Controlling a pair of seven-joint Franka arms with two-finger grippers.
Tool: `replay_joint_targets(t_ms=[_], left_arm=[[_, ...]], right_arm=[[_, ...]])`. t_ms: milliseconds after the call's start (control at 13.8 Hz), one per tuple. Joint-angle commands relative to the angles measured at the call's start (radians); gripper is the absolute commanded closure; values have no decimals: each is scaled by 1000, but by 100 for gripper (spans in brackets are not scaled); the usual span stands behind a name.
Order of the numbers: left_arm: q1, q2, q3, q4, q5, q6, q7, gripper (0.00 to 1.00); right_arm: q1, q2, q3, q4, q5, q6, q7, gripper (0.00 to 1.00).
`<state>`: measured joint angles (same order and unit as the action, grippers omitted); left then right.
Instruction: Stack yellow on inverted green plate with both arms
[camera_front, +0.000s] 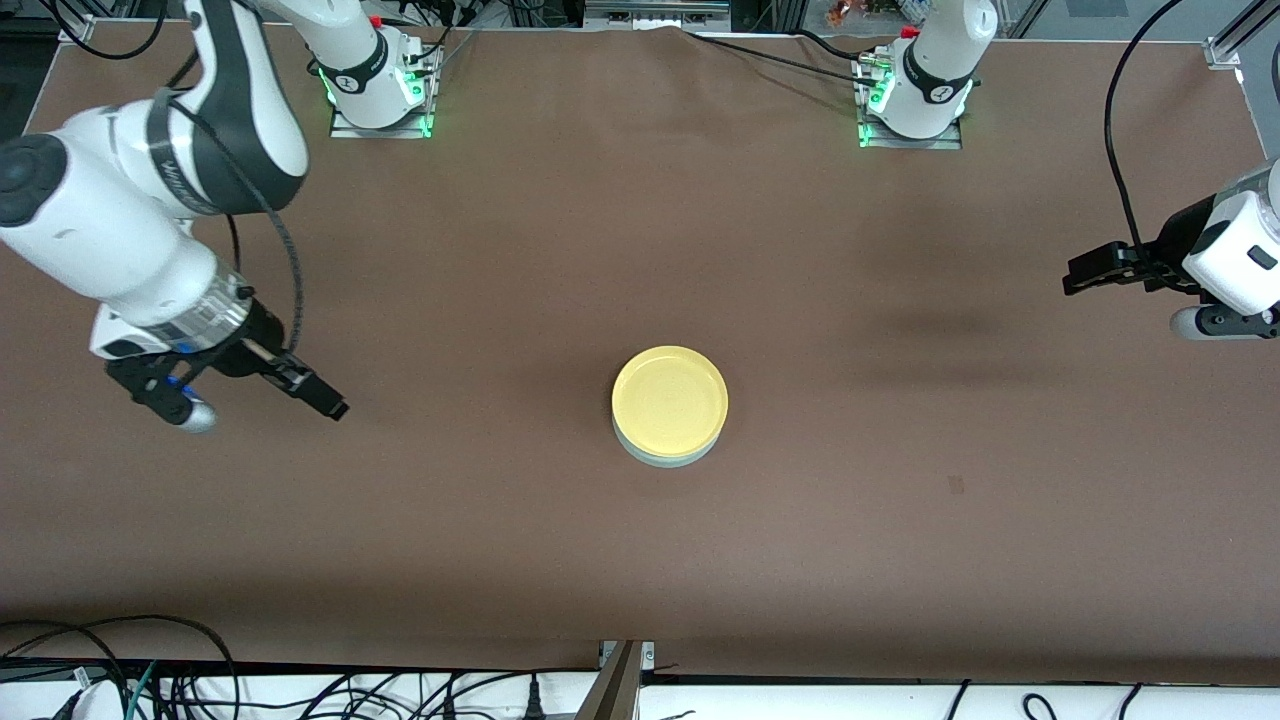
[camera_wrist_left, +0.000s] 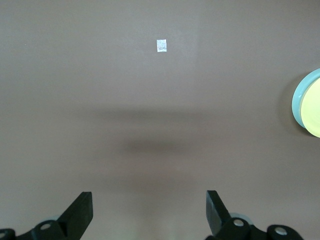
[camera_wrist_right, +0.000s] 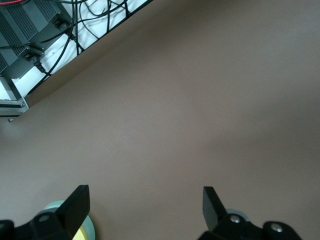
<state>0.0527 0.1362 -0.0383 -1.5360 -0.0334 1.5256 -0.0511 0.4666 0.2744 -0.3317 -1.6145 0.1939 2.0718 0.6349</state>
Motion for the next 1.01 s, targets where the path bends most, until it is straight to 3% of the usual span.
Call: replay_joint_targets(t_ms=[0,145,362,725,942], left_arm=[[1,22,3,37,-25,-10,19,0],[2,32,3,56,-25,-12,19,0],[4,33,3,56,-23,-12,17,0],[4,33,3,56,-23,-12,19,0],[2,37,3,62,-19,-12,19,0]], right_arm=[[12,-49,-39,-4,-17,-85,-50,0],[12,-84,-58,-4,-30,-140,-69,0],[12,-153,-67,-4,-115,-270,-138,0],[-14,-300,-79,-100,-174,-381,-328,0],[-124,-325,-12,-110,-174,-459,-524,0]])
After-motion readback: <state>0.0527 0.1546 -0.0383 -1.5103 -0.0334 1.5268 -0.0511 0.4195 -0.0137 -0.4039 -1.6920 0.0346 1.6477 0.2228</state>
